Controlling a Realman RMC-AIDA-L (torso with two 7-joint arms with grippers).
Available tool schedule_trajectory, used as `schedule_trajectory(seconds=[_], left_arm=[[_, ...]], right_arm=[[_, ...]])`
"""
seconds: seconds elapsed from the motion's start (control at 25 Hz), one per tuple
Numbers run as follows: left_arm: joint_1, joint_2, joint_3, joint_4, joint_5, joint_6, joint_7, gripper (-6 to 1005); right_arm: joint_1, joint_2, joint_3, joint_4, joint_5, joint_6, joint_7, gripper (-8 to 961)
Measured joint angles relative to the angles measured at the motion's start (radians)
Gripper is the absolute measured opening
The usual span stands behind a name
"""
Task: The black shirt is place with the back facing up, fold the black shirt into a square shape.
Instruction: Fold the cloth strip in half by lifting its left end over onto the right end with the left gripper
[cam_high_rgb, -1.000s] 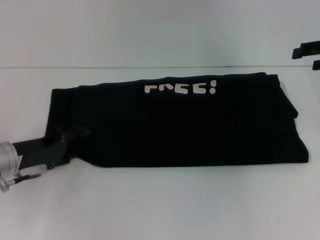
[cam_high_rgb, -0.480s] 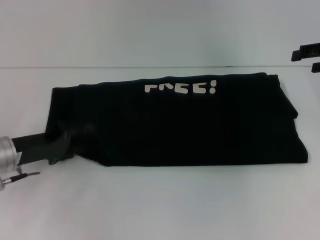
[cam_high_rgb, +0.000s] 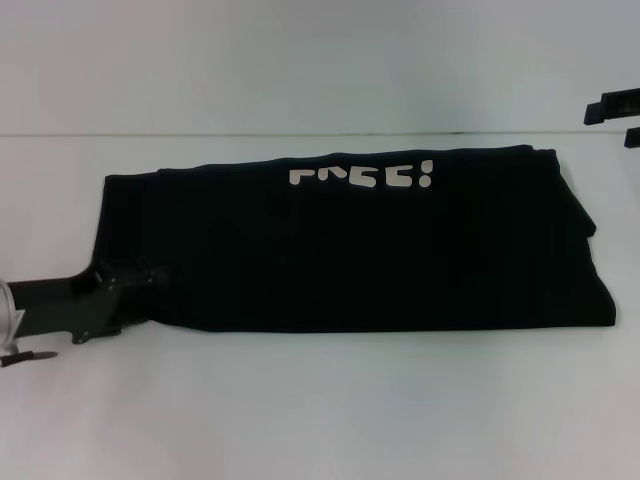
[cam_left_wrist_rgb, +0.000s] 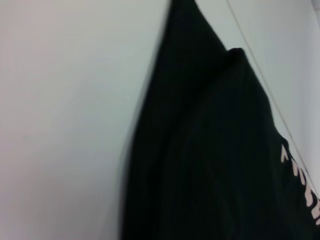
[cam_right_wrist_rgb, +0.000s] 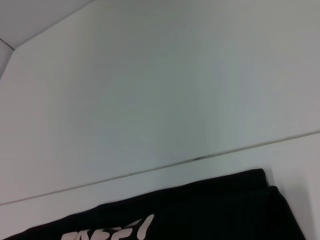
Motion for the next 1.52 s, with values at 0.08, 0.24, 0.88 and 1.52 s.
schedule_trajectory(seconds=[0.08,0.24,0.88,1.52], left_arm=[[0.001,-0.007,-0.001,-0.009,-0.007,-0.004,-0.004,681],[0.001,-0.027,-0.011,-0.017,-0.053,-0.037,0.003,680],[0.002,-0.021,0.05,-0.017,-0.156,0.016,0.104,679],[0.049,-0.006,-0.007,0.048,-0.031,0.049,-0.047,677]], right_arm=[[-0.001,0.0,0.0,0.0,0.001,-0.002,0.0,809],[-0.001,0.0,0.0,0.0,0.003,-0.004,0.001,809],[-0.003,0.002,0.002,-0.001,0.003,-0.003,-0.003,808],[-0.006,0.005,0.002,-0.003,0.002,-0.007,-0.004,808]])
